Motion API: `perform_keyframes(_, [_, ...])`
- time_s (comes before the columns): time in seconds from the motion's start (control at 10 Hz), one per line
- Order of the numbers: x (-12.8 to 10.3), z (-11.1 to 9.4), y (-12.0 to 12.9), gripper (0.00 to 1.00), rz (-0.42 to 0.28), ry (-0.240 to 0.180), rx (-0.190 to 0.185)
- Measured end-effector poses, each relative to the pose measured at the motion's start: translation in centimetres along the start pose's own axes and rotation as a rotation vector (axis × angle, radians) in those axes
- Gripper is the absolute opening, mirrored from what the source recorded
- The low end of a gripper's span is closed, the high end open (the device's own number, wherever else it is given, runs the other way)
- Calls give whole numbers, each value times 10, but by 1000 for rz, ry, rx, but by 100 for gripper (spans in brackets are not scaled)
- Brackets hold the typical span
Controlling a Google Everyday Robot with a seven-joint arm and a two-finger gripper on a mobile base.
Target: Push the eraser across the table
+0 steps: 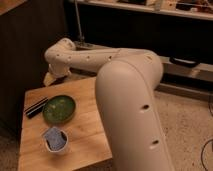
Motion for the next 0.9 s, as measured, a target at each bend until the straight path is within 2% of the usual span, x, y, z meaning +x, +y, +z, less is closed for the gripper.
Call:
perform_keyframes(0.2, [37,20,-34,52,-88,3,29])
perform_keyframes(0.4, [57,37,-59,32,-140,-2,64])
perform_keyframes(0.6, [61,56,-84,15,-166,-6,91])
perform_keyframes(0.7, [56,70,-94,4,-171,-9,105])
perform_keyframes(0.9, [46,86,-106,0,-178,-17,115])
